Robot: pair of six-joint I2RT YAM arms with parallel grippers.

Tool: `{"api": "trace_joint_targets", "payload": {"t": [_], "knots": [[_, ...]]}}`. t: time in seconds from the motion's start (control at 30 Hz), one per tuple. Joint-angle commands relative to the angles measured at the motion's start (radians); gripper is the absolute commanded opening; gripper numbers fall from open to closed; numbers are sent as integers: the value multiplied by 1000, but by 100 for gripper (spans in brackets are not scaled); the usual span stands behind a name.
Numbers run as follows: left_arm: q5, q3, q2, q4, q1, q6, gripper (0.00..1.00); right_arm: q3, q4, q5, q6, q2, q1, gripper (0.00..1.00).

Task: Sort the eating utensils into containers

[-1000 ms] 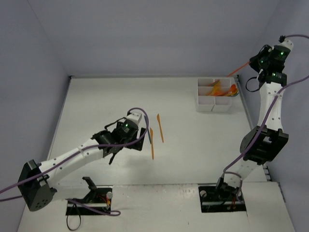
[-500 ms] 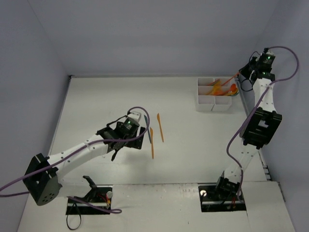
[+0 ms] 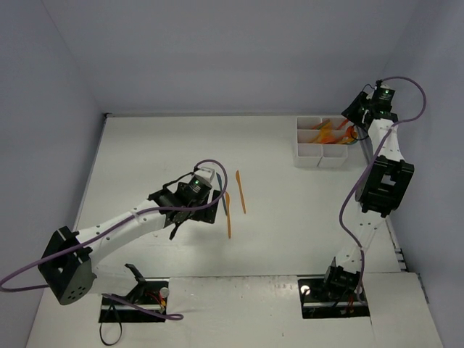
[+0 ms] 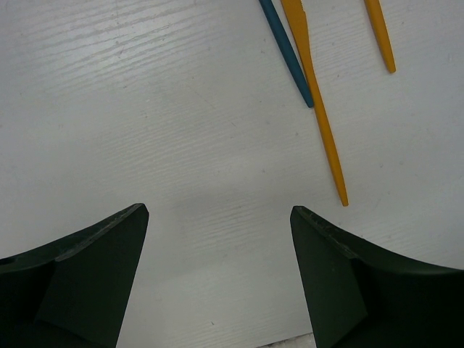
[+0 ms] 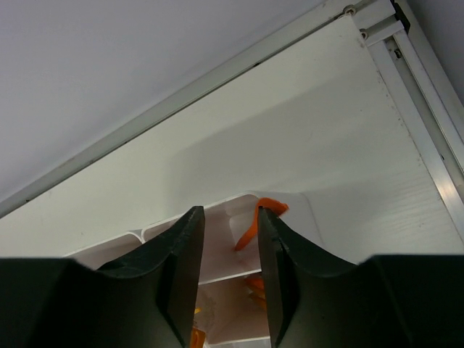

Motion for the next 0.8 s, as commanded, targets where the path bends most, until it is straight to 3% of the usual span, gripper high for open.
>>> {"api": "trace_joint_targets", "payload": {"t": [0.0, 0.2, 0.33, 0.53, 0.67, 0.77], "knots": [[-1, 54, -12, 27, 9, -33, 77, 25, 60, -3, -39, -88, -2, 36], [-12, 80, 14, 26, 10, -72, 76, -40, 46, 51, -80, -307, -5, 50], [-10, 112, 54, 23, 17, -95, 75, -139, 33, 71, -85, -462, -5, 53], [-9, 190, 150, 12, 46, -148, 69, -426, 27, 112, -51, -796, 2, 55], [19, 237, 219, 15, 65, -172, 63, -563, 27, 219, -61, -943, 96, 56], [27, 290, 295, 18, 68, -175, 60, -676, 20, 217, -34, -1041, 161, 56]]}}
